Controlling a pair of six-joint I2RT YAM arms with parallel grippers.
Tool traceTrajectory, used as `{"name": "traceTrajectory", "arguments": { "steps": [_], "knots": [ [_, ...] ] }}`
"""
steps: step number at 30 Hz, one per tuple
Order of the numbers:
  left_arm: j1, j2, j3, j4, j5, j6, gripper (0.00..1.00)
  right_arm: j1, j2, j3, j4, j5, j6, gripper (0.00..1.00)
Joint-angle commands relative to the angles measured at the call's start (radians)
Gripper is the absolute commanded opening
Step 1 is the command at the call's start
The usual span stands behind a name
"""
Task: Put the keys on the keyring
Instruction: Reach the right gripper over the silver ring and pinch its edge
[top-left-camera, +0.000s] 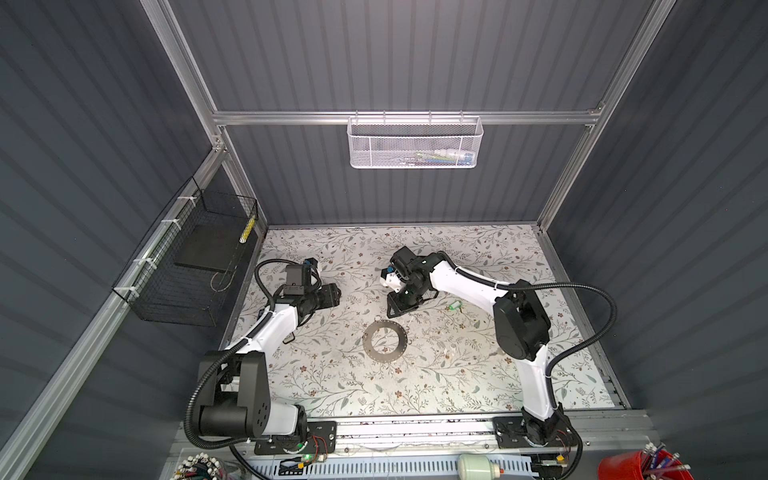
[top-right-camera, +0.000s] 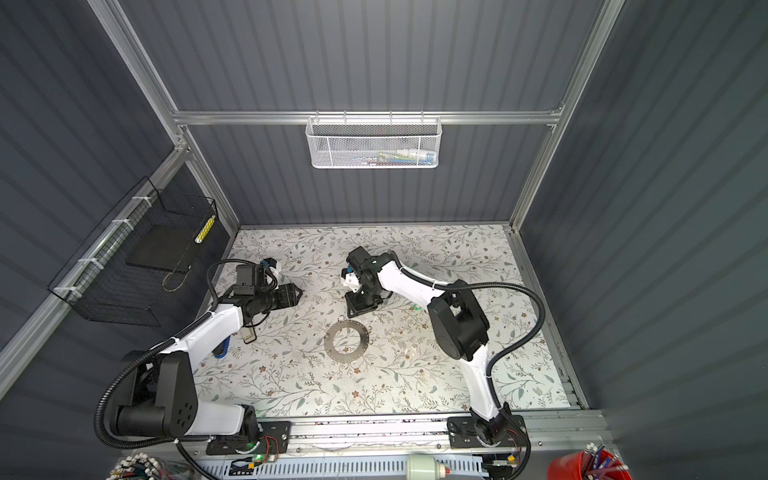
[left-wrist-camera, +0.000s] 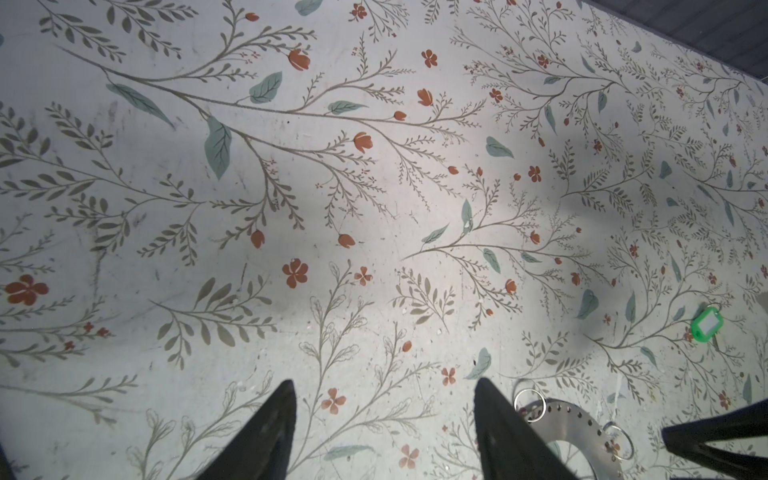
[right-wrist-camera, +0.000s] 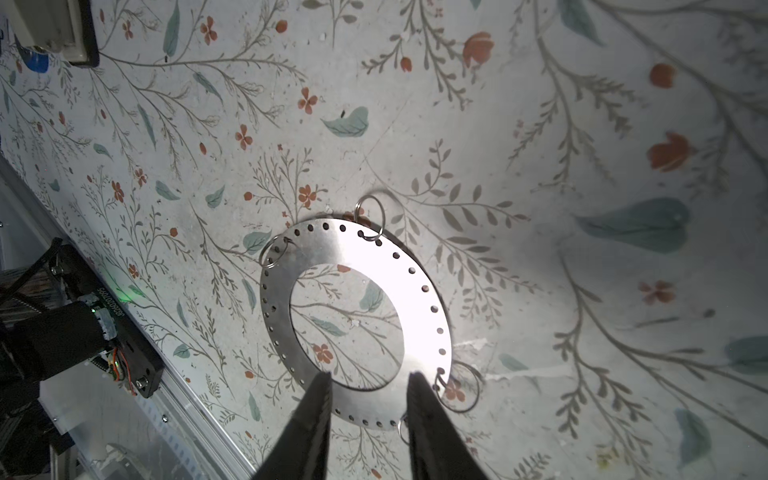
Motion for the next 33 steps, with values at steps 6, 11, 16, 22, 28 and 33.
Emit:
{"name": "traceTrajectory", "arguments": {
  "steps": [6,11,16,22,28,33],
  "knots": [
    [-0.002,0.016,-0.006,0.017,0.021,-0.038,0.66,0.009,0.140,0.216,-0.155,-0.031,-0.025,0.32],
    [-0.002,0.020,-0.008,0.017,0.017,-0.037,0.65,0.009,0.231,0.349,-0.222,-0.038,-0.037,0.32],
    [-0.002,0.021,-0.018,0.018,0.009,-0.031,0.65,0.011,0.282,0.410,-0.261,-0.048,-0.041,0.30],
    [-0.002,0.027,-0.018,0.022,0.007,-0.041,0.65,0.012,0.320,0.451,-0.284,-0.069,-0.054,0.28],
    [-0.002,0.026,-0.021,0.023,0.008,-0.050,0.65,0.012,0.361,0.503,-0.323,-0.092,-0.067,0.25],
    [-0.002,0.014,-0.030,0.020,0.002,-0.051,0.65,0.012,0.373,0.513,-0.328,-0.087,-0.069,0.25]
  ]
}}
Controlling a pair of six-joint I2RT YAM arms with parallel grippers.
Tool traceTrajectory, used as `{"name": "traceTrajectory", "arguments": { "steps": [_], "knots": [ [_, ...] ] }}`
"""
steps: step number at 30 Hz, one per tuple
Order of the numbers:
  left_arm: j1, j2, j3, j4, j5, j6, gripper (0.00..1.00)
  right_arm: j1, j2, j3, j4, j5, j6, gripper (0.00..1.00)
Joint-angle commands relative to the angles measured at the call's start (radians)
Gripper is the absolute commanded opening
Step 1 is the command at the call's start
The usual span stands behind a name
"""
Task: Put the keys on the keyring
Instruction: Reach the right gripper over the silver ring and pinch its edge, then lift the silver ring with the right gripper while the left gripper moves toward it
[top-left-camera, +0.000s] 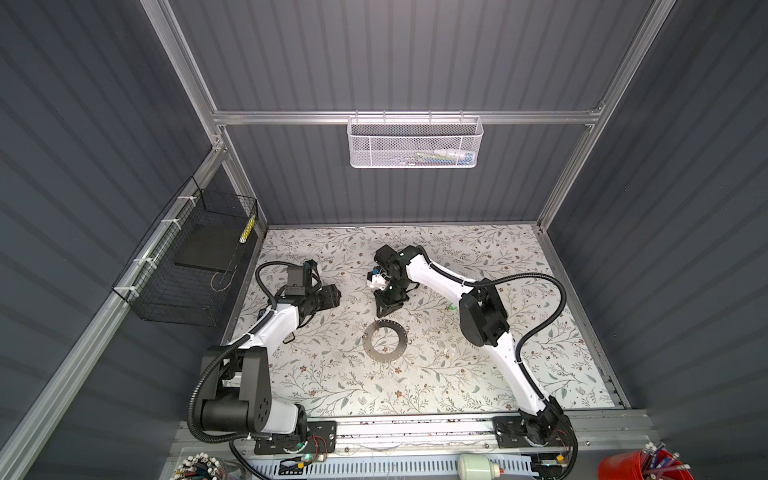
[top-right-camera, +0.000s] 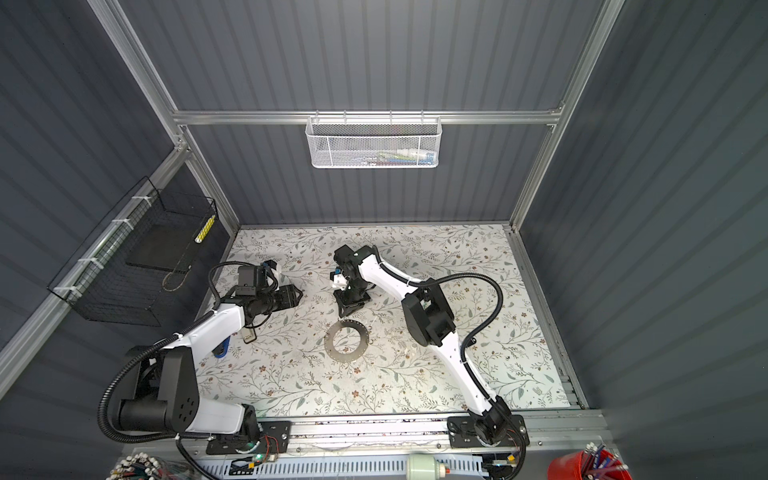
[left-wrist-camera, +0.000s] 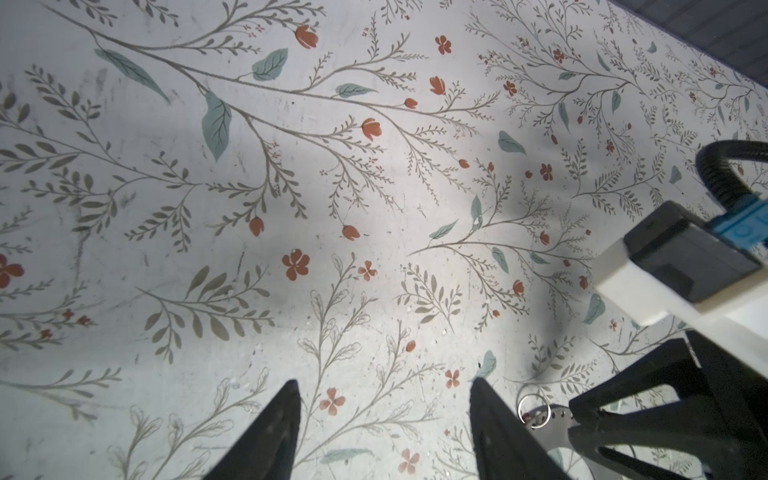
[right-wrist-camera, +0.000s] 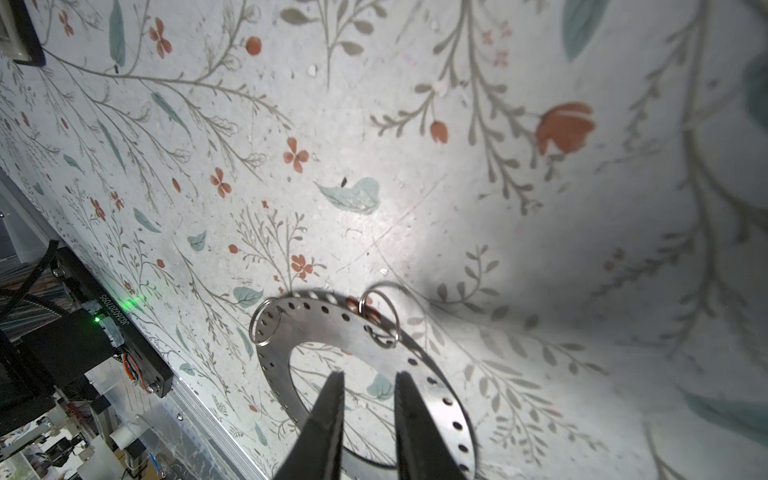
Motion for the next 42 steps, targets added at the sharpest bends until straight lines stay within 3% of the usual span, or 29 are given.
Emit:
{"name": "traceTrajectory", "arguments": {
  "steps": [1,25,42],
  "knots": [
    [-0.002,-0.009,-0.015,0.003,0.003,-0.013,0.65,0.005,0.019,0.032,-0.040,-0.011,-0.014,0.25],
    [-0.002,-0.013,-0.023,-0.005,0.003,-0.016,0.65,0.012,0.119,0.151,-0.108,0.011,-0.019,0.26],
    [-0.002,-0.006,-0.029,-0.002,0.002,-0.017,0.65,0.018,0.155,0.193,-0.135,-0.005,-0.030,0.20]
  ]
}}
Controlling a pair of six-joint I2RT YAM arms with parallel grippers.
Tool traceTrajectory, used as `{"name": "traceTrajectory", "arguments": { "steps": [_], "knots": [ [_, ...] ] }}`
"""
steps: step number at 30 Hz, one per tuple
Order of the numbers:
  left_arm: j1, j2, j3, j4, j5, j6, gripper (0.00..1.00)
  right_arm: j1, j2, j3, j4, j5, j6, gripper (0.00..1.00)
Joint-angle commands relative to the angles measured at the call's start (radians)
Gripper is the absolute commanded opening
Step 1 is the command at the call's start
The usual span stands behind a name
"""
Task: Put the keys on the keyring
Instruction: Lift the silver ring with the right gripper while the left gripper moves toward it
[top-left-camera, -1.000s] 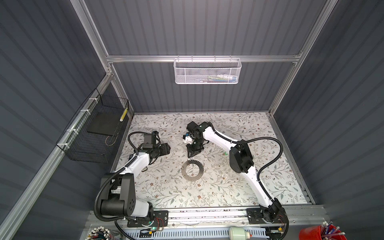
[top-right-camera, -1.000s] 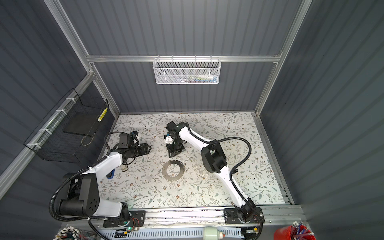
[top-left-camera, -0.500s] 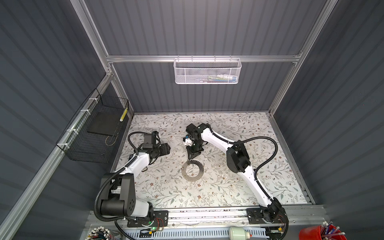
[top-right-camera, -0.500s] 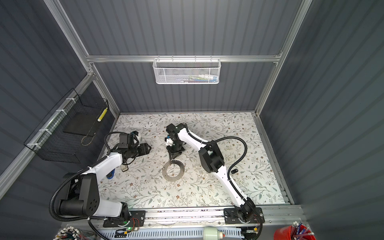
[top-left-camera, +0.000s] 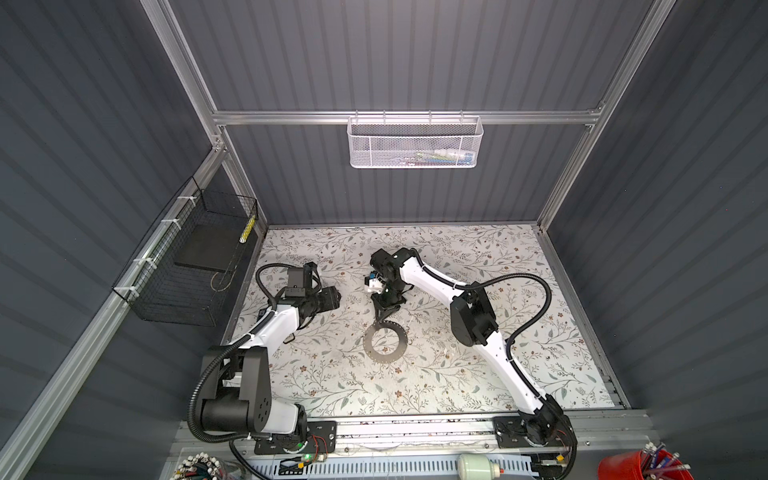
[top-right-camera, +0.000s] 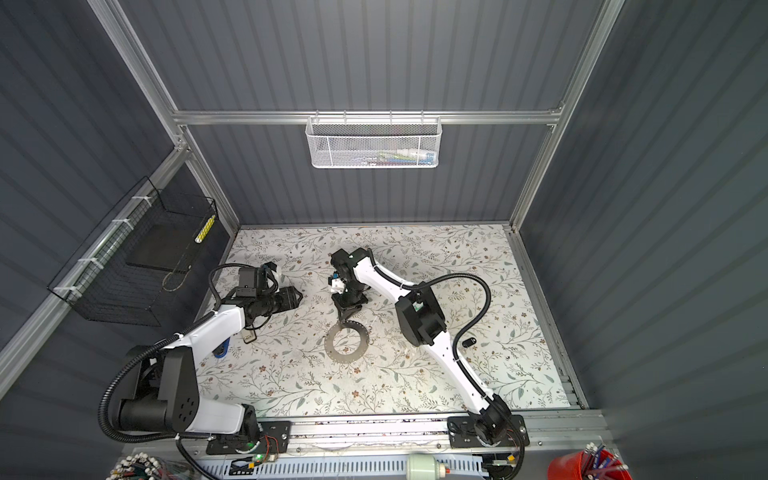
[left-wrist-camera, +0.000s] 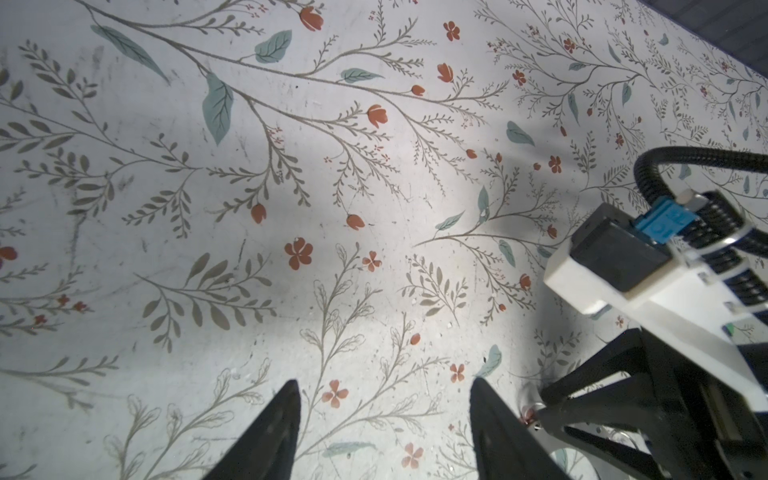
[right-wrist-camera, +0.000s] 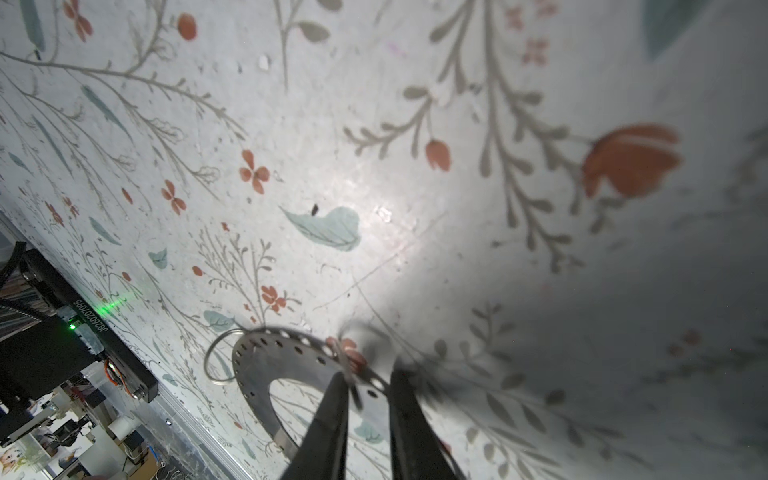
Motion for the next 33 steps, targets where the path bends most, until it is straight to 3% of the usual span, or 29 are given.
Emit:
{"name": "traceTrajectory", "arguments": {
  "steps": [1,13,20,27,33],
  "knots": [
    [-0.002,-0.005,-0.018,-0.002,0.004,-0.009,0.65,0.007,0.020,0.025,-0.035,-0.008,-0.016,0.20],
    [-0.002,-0.004,-0.017,-0.004,0.004,-0.010,0.64,0.019,0.007,0.027,-0.038,-0.015,-0.039,0.05],
    [-0.002,-0.017,-0.016,-0.009,0.004,-0.006,0.64,0.020,-0.034,0.002,-0.030,-0.012,-0.055,0.01],
    [-0.002,-0.074,-0.018,0.017,-0.003,0.030,0.64,0.002,-0.263,-0.247,0.159,-0.027,-0.098,0.00],
    [-0.003,-0.152,-0.046,0.107,0.044,0.071,0.62,-0.004,-0.477,-0.413,0.260,0.041,-0.290,0.00]
  ]
}}
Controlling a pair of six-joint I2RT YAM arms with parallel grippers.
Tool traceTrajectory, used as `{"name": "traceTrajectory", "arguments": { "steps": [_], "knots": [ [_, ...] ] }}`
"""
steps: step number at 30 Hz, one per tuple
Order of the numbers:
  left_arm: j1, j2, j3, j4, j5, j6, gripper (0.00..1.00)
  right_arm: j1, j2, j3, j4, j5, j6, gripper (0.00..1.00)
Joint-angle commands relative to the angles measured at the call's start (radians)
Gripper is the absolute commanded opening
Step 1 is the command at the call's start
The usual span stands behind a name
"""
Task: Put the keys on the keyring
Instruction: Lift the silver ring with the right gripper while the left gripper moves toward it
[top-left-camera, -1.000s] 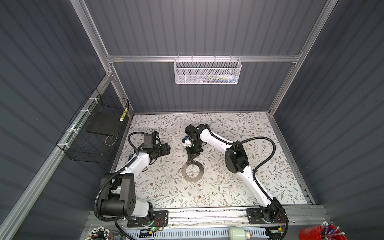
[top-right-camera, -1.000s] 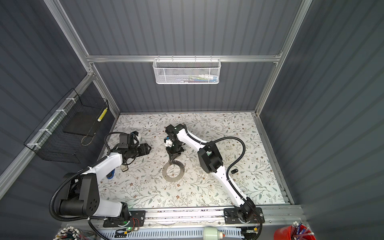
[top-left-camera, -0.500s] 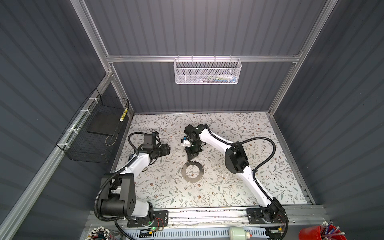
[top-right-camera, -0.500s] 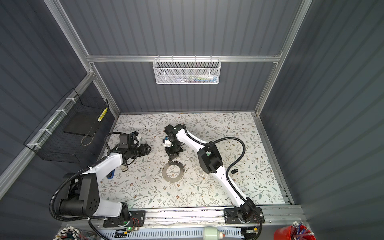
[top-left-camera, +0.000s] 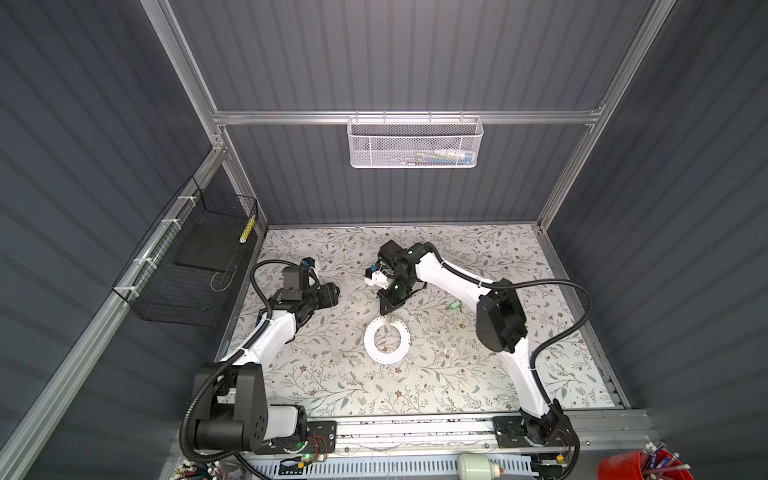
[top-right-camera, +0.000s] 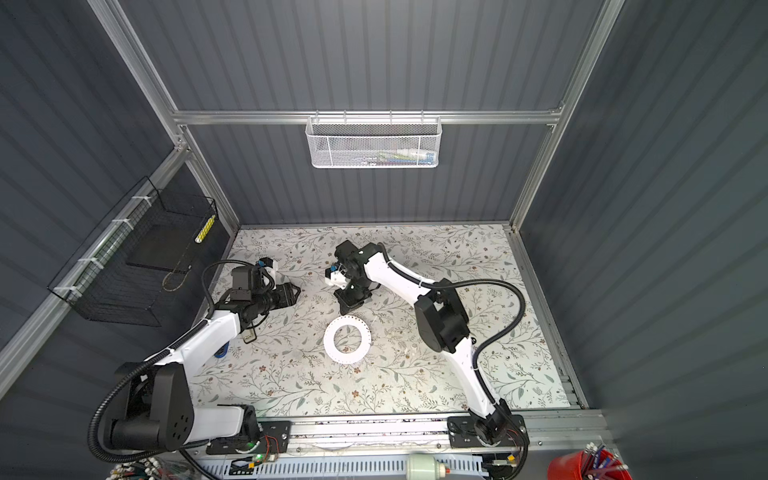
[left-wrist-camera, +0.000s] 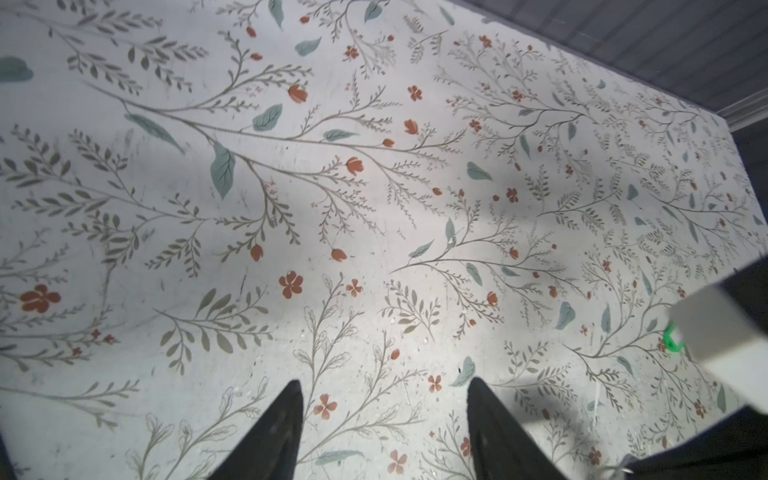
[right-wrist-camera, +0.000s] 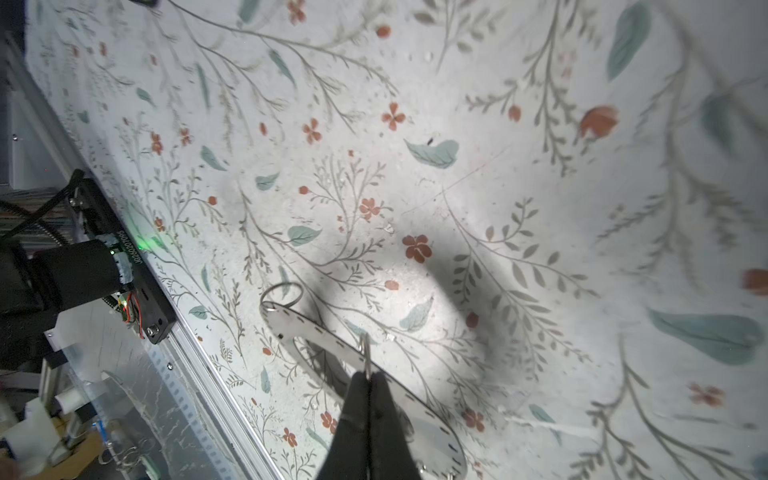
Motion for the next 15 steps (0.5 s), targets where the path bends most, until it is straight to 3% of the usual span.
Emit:
{"name": "traceTrajectory", "arguments": {
  "steps": [1,11,15],
  "knots": [
    [-0.005,-0.062,-0.023,0.051,0.013,0.049,0.62,-0.007,-0.123,-0.064,0.085,0.046,-0.164,0.00],
    [-0.038,-0.299,-0.132,0.233,0.038,0.102,0.59,-0.053,-0.476,-0.394,0.393,-0.046,-0.448,0.00],
    [-0.103,-0.335,-0.155,0.288,0.120,0.253,0.57,-0.060,-0.592,-0.561,0.597,-0.056,-0.549,0.00]
  ]
}}
